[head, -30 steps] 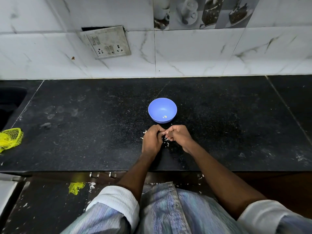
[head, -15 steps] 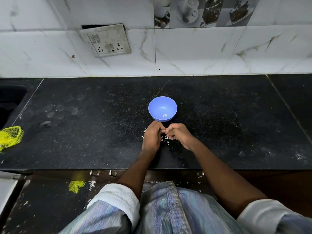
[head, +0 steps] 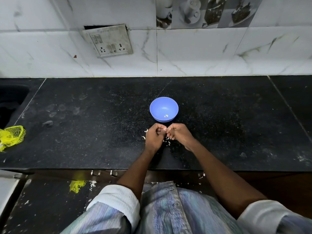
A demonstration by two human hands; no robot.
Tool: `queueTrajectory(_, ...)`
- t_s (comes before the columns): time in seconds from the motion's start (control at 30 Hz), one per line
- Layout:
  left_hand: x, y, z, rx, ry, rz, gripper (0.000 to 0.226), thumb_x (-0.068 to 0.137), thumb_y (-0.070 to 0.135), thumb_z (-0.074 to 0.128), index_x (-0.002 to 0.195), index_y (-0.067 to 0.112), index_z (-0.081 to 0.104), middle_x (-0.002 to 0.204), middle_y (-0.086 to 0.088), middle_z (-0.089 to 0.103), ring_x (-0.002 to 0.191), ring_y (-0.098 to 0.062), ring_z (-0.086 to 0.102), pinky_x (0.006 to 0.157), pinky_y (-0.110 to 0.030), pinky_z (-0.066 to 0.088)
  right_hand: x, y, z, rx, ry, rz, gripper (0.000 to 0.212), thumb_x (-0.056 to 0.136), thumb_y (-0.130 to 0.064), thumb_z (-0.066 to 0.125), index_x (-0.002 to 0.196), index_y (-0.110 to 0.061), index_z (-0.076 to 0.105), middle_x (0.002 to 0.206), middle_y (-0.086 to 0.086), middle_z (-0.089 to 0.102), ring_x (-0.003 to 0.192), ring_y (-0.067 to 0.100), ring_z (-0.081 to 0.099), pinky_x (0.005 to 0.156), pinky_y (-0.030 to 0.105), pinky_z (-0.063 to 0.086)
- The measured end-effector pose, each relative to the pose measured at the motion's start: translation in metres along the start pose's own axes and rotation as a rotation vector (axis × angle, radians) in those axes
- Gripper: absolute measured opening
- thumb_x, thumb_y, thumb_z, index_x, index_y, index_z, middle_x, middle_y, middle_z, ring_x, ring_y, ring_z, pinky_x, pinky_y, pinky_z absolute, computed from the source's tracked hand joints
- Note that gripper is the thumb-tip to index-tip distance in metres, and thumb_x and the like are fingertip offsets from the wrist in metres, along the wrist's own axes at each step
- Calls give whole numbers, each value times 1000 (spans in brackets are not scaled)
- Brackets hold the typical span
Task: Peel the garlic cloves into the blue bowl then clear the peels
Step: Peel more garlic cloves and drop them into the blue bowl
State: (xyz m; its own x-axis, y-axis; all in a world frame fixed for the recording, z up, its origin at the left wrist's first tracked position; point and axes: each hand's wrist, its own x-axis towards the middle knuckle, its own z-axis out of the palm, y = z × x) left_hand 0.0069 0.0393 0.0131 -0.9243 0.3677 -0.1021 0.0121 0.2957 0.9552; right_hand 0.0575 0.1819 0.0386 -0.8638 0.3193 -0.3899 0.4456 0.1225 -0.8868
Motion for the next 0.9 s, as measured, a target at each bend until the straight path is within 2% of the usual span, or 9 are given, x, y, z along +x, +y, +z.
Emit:
queueTrajectory(0.13, 1, -3, 5, 4, -43, -47, 12, 95, 17, 58, 88, 24, 64, 79, 0, 66, 73, -10, 59, 75, -38, 55, -1, 0, 0, -24, -19, 12, 23, 95, -4, 51, 83, -9, 70, 73, 6, 70, 68, 15, 61, 60, 25, 46)
queueTrajectory(0.2, 1, 0, 8, -89, -85, -116, 15, 96, 11, 54, 86, 19, 62, 78, -3, 67, 75, -15, 62, 77, -41, 56, -3, 0, -1, -52, -19, -11, 21, 96, -3, 50, 85, -7, 68, 74, 6, 69, 68, 14, 61, 59, 24, 45)
queueTrajectory(0.3, -1, 5, 11, -206, -119, -208, 19, 97, 0, 49, 86, 11, 60, 75, -6, 67, 75, -21, 61, 74, -39, 53, -3, 2, -3, -118, -15, -58, 20, 98, -4, 48, 85, -5, 64, 73, 3, 68, 68, 11, 61, 59, 23, 47)
queueTrajectory(0.47, -2, 9, 14, -337, -128, -316, 22, 105, 3, 46, 89, 10, 59, 75, -7, 66, 73, -17, 61, 72, -30, 53, -4, 7, -3, -193, -11, -112, 24, 99, -7, 48, 82, -13, 64, 75, 2, 68, 68, 6, 61, 62, 25, 50)
queueTrajectory(0.53, 0, 9, 14, -377, -136, -362, 23, 107, 6, 44, 91, 12, 60, 77, -5, 68, 72, -14, 63, 73, -28, 54, -3, 7, -3, -228, 3, -143, 25, 100, -8, 51, 81, -17, 65, 78, 5, 71, 69, 8, 62, 65, 30, 53)
queueTrajectory(0.7, 3, 13, 16, -523, -153, -521, 25, 106, 7, 41, 93, 16, 60, 76, 3, 71, 74, -9, 66, 75, -25, 56, 0, 11, -5, -294, 47, -170, 22, 97, -14, 56, 81, -25, 66, 78, -9, 69, 80, 19, 68, 75, 42, 58)
queueTrajectory(0.8, 1, 11, 18, -535, -155, -530, 29, 105, 4, 40, 89, 19, 59, 82, 3, 69, 76, -7, 65, 74, -22, 54, -2, 10, -6, -259, 48, -161, 23, 98, -13, 57, 82, -25, 69, 80, -7, 71, 77, 11, 67, 73, 36, 57)
queueTrajectory(0.9, -1, 8, 19, -519, -102, -470, 26, 107, 4, 43, 95, 17, 61, 81, 1, 70, 74, -8, 64, 75, -23, 52, -4, 5, -3, -170, 46, -141, 22, 97, -6, 54, 85, -15, 70, 79, 4, 72, 70, 9, 64, 63, 29, 53)
